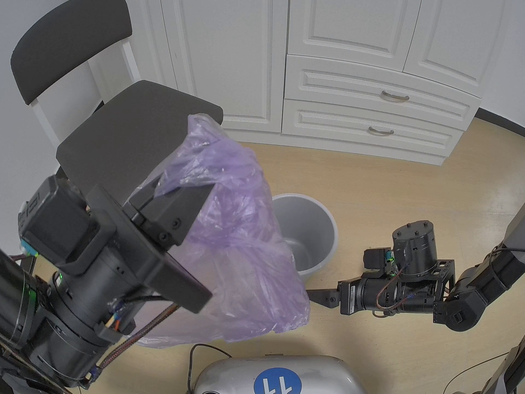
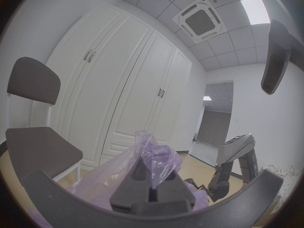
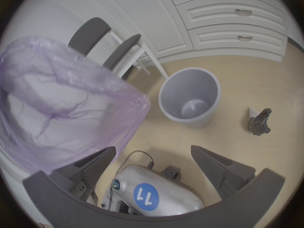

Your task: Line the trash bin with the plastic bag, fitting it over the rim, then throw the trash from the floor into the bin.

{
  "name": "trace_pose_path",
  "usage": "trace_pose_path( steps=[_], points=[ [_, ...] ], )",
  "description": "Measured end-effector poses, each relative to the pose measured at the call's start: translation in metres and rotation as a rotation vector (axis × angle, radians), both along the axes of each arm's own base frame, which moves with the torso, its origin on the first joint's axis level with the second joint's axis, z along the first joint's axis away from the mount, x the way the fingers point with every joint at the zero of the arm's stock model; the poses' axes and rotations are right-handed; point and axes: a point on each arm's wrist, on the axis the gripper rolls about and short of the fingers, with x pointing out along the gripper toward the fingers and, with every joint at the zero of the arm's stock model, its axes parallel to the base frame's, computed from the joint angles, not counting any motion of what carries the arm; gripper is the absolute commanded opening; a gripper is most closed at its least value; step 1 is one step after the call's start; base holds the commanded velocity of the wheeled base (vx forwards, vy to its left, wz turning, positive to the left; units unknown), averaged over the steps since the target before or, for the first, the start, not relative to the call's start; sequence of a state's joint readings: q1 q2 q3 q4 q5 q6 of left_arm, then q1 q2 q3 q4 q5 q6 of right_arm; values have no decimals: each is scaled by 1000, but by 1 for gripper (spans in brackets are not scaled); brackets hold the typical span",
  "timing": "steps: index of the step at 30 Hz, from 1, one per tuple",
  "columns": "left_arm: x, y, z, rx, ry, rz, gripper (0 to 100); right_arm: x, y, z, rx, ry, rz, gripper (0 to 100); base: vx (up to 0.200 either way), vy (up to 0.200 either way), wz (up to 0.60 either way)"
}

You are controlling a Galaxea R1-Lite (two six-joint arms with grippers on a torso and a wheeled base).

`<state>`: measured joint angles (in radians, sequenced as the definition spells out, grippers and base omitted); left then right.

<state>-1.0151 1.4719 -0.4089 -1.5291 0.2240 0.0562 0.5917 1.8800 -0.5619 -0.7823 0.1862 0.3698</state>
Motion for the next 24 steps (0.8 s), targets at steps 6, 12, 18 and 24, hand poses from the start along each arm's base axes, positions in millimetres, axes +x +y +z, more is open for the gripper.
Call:
trace_pose_path(
  steps=[6, 12, 18, 24],
  points=[
    [-9, 1, 2, -15, -2, -41, 0, 5, 6, 14, 142, -69, -23, 100, 0, 0, 0],
    [-16, -1, 2, -18, 3, -81, 0, 1, 12, 14, 206, -116, 10, 100, 0, 0, 0],
    [-21, -2, 2, -22, 4, -110, 0, 0, 19, -1, 209, -113, 34, 100, 0, 0, 0],
    [-30, -2, 4, -40, 8, -175, 0, 3, 20, -11, 225, -130, 38, 100, 0, 0, 0]
  ],
)
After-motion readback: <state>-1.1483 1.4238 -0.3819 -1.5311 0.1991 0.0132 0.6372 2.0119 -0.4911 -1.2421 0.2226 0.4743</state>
